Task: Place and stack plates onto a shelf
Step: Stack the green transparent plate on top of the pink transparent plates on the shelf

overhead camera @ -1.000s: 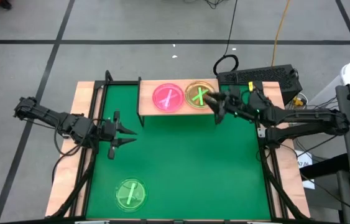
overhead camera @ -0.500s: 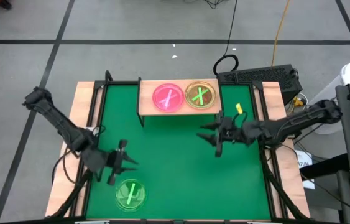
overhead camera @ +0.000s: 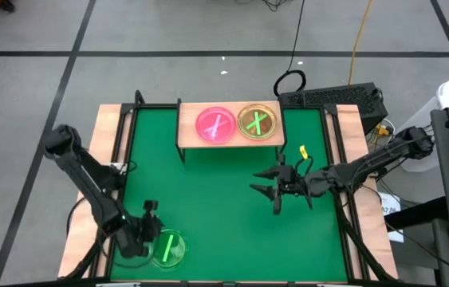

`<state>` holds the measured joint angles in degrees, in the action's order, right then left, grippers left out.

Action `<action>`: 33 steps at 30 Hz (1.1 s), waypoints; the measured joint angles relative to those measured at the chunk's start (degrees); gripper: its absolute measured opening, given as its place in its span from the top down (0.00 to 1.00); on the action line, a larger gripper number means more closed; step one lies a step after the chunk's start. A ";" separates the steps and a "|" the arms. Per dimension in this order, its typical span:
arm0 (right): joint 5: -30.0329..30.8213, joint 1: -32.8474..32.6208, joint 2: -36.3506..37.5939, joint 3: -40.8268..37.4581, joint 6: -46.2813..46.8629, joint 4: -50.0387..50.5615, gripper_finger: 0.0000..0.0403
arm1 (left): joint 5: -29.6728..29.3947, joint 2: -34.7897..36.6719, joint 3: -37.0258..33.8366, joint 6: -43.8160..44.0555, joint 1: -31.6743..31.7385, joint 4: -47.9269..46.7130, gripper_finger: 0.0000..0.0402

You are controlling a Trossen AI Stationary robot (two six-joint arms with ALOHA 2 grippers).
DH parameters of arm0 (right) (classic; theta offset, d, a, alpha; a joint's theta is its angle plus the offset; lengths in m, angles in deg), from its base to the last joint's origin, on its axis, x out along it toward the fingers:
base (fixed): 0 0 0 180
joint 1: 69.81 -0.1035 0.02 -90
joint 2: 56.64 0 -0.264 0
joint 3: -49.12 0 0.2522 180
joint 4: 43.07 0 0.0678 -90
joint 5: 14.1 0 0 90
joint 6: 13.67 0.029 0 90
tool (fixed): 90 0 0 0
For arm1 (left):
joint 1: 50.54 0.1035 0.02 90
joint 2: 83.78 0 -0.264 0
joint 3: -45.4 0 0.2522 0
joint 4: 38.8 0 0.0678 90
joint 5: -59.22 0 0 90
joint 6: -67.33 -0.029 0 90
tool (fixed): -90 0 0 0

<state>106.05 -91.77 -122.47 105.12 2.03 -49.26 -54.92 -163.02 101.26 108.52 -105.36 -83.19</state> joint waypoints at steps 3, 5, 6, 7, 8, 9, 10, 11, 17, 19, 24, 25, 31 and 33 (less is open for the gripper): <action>0.11 0.03 -0.18 0.00 0.17 0.07 0.60 | 1.34 -5.55 5.15 1.06 -1.52 -5.20 0.74; 0.09 0.03 -0.20 0.00 0.69 0.05 0.60 | 2.02 -8.30 9.12 0.92 -2.91 -7.84 0.74; 0.09 0.01 -0.15 0.00 0.86 0.02 0.60 | 2.06 -9.61 11.40 0.84 -3.86 -9.23 0.74; 0.09 0.03 -0.15 0.00 0.98 0.01 0.60 | 1.99 -10.82 13.75 0.72 -4.83 -10.97 0.74; 0.09 0.03 -0.15 0.00 0.99 0.04 0.60 | 1.96 -12.14 16.03 0.41 -5.79 -13.47 0.74; 0.09 0.03 -0.17 0.00 1.00 0.06 0.60 | 2.02 -13.68 18.24 -0.04 -6.83 -16.75 0.74; 0.09 0.03 -0.17 0.00 1.02 0.06 0.60 | 2.21 -15.53 20.39 -0.64 -7.88 -20.73 0.74; 0.09 0.03 -0.17 0.00 1.21 0.04 0.60 | 2.74 -17.47 22.34 -1.34 -8.89 -24.25 0.74; 0.09 -0.61 -0.15 0.00 2.94 0.01 0.60 | 5.20 -26.03 30.82 -4.83 -14.07 -28.95 0.74; 0.10 -0.71 -0.15 0.00 3.18 -0.07 0.60 | 5.19 -28.04 33.29 -4.96 -15.27 -29.16 0.74; 0.07 -0.73 -0.31 0.00 5.40 -3.46 0.60 | 4.31 -32.39 37.95 -13.94 -17.27 -29.20 0.74; 0.07 -0.90 -0.61 0.00 5.59 -4.90 0.60 | 4.16 -33.21 38.53 -15.92 -17.26 -29.05 0.74; 0.10 -3.13 -1.82 0.02 3.50 -7.98 0.60 | -2.54 -37.42 38.67 -18.63 -16.34 -30.32 0.74; 0.14 -3.54 -2.14 0.02 3.56 -8.74 0.60 | -2.80 -37.59 38.64 -19.26 -15.96 -30.10 0.74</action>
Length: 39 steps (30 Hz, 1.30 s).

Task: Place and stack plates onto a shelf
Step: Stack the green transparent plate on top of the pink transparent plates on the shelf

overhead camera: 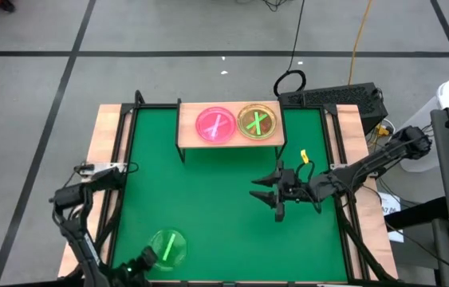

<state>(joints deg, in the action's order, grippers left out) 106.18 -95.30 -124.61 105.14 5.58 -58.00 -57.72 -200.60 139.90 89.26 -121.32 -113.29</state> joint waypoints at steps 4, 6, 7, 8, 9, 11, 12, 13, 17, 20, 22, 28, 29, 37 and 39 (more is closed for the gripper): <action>0.02 -0.90 -0.20 0.00 0.74 -1.02 0.60 | 1.48 0.08 -0.56 -0.84 0.60 0.42 0.74; 0.02 -1.49 -0.24 0.00 0.63 -1.09 0.60 | 2.13 0.07 -0.63 -0.89 0.79 0.65 0.74; 0.09 -1.71 -0.24 0.00 0.57 -1.11 0.60 | 2.72 0.09 -0.63 -0.89 0.81 0.65 0.74; 0.48 -1.92 -0.22 0.00 0.50 -1.13 0.60 | 3.16 0.18 -0.63 -0.89 0.79 0.61 0.74; 1.27 -2.23 -0.22 0.00 0.44 -1.11 0.60 | 3.52 0.37 -0.63 -0.79 0.75 0.59 0.74; 1.65 -2.50 -0.22 0.00 -0.22 -1.09 0.60 | 4.00 0.84 -0.08 -0.22 0.34 -0.09 0.74; 1.68 -2.53 -0.22 0.00 -0.34 -1.09 0.60 | 4.11 1.14 0.58 -0.03 0.08 -0.51 0.74; 1.69 -2.53 -0.22 0.00 -0.42 -1.11 0.60 | 4.30 1.40 1.57 0.29 -0.08 -0.99 0.74; 1.70 -2.54 -0.22 0.00 -0.44 -1.11 0.60 | 3.35 1.60 5.95 2.19 -0.35 -4.36 0.74; 1.68 -2.55 -0.22 0.00 -0.88 -1.04 0.60 | 2.89 1.69 6.96 2.19 -0.28 -1.80 0.74; 1.70 -2.73 -0.22 0.00 -0.94 -0.74 0.60 | 2.86 1.67 6.45 0.96 -0.24 0.92 0.74; 1.68 -2.75 -0.22 0.00 -1.33 0.92 0.60 | 1.67 1.65 2.86 -0.20 0.62 5.39 0.74; 1.68 -2.75 -0.22 0.00 -1.32 0.98 0.60 | 2.06 1.65 2.14 0.01 0.82 5.80 0.74; 1.70 -2.75 -0.22 0.00 -1.95 1.10 0.60 | 4.79 1.65 -2.90 1.09 1.77 12.51 0.74; 2.39 -2.75 -0.22 0.00 -1.97 1.10 0.60 | 3.70 1.65 -3.52 1.10 1.96 12.32 0.74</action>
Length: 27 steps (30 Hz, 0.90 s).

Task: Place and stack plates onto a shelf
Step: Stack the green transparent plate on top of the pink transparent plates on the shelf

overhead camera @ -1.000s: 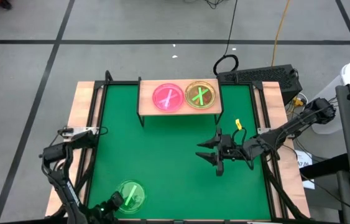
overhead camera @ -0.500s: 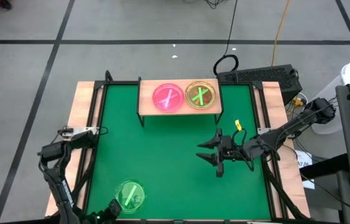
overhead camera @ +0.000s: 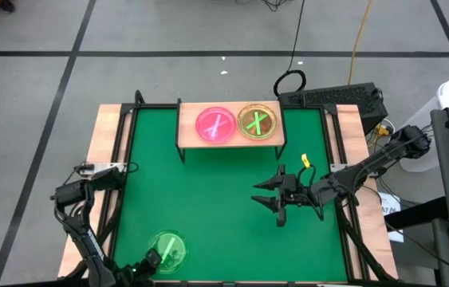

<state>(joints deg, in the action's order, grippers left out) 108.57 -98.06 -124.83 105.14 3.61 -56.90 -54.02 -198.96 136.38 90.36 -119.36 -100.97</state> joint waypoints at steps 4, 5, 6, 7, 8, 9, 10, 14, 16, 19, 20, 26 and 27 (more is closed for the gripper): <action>0.54 0.00 0.00 0.00 0.00 0.02 0.60 | -1.27 0.06 -1.36 1.68 0.81 0.28 0.74; 0.54 0.00 0.00 0.00 0.00 0.07 0.60 | -1.26 0.07 -1.67 1.70 1.15 0.22 0.74; 0.54 0.00 0.00 0.00 0.00 0.17 0.60 | -1.25 0.07 -1.87 1.56 1.47 0.15 0.74; 0.54 0.00 0.00 0.00 0.00 0.28 0.60 | -1.25 0.07 -2.00 1.37 1.75 0.15 0.74; 0.54 0.00 0.00 0.00 0.02 0.47 0.60 | -1.23 0.07 -2.03 1.22 2.01 0.16 0.76; 0.54 0.00 0.00 0.00 0.00 0.78 0.60 | -1.18 0.07 -2.03 1.21 2.29 0.15 0.78; 0.54 0.00 0.00 0.00 0.02 1.08 0.60 | -1.07 0.07 -2.03 1.18 2.52 0.14 0.80; 0.56 0.00 -0.64 0.00 0.98 1.27 0.60 | -1.22 0.07 -2.07 0.64 3.13 -0.09 0.92; 0.56 0.00 -1.18 0.00 1.42 1.28 0.60 | -1.77 0.07 -2.12 -0.03 3.30 -0.35 0.97; 0.56 0.00 -2.01 0.00 1.53 1.17 0.60 | -3.09 0.04 -1.85 -1.16 3.31 -1.80 0.98; 0.56 0.00 -2.25 0.00 1.53 1.20 0.60 | -3.85 0.04 -1.85 -1.65 3.38 -2.30 0.99; 0.56 0.02 -2.99 -0.02 1.56 0.85 0.60 | -7.50 1.82 -1.83 -3.88 5.01 -5.31 0.99; 0.56 0.02 -3.02 -0.02 1.71 0.87 0.60 | -8.44 2.46 -1.81 -3.89 5.33 -5.86 0.99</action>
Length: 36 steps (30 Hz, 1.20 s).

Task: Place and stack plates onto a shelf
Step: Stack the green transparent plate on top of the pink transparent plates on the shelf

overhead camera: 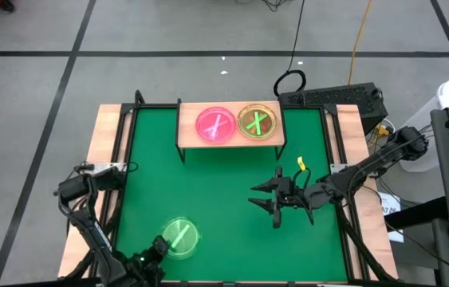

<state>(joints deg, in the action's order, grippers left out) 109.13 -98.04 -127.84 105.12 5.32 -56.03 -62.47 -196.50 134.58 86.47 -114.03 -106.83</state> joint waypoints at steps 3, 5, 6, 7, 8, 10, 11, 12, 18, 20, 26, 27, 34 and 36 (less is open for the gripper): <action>0.00 0.00 0.02 0.00 0.80 -0.06 0.60 | -2.83 2.77 0.00 -1.03 0.93 -1.65 0.99; 0.00 0.00 0.02 0.00 1.28 -0.02 0.60 | -4.37 4.83 0.07 -3.02 1.58 -2.77 0.99; 0.00 0.00 0.02 0.00 1.33 -0.03 0.60 | -4.80 5.80 0.07 -4.01 1.98 -3.18 0.99; 0.00 0.00 0.02 0.00 1.33 -0.06 0.60 | -5.34 6.82 0.07 -5.07 2.43 -3.29 0.99; 0.00 0.00 0.02 0.00 1.33 -0.07 0.60 | -6.23 7.89 0.07 -6.00 2.92 -3.26 0.99; 0.00 0.00 0.02 0.00 1.33 -0.02 0.60 | -8.51 9.91 0.07 -8.17 3.76 -3.35 0.99; 0.00 0.00 0.02 0.00 1.33 -0.04 0.60 | -9.39 10.77 0.07 -9.54 4.37 -3.36 1.00; 0.00 0.00 0.02 0.00 1.33 -0.07 0.60 | -10.15 11.57 0.07 -10.93 5.02 -3.39 1.00; 0.00 0.00 0.02 0.00 1.33 -0.04 0.60 | -12.01 15.59 0.07 -17.51 10.21 -4.77 1.00; 0.00 0.00 0.02 0.00 1.32 -0.04 0.60 | -12.15 16.41 0.07 -19.41 12.33 -6.20 1.00; 0.00 0.00 0.02 0.00 0.08 -0.08 0.60 | -12.30 17.32 0.09 -25.69 20.63 -10.31 1.00; 0.00 0.00 0.02 0.00 -0.20 -0.04 0.60 | -12.48 17.32 0.09 -26.79 22.11 -11.28 1.00; 0.04 0.01 0.02 0.00 -2.97 -0.76 0.60 | -14.78 17.32 0.09 -33.85 33.23 -16.28 1.00; 0.19 0.09 0.02 -0.01 -3.94 -1.92 0.60 | -14.84 17.87 0.09 -36.50 36.35 -16.05 1.00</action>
<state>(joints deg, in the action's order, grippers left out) 109.32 -97.95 -127.82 105.11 1.38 -57.95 -77.30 -178.63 134.66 49.97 -77.67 -122.89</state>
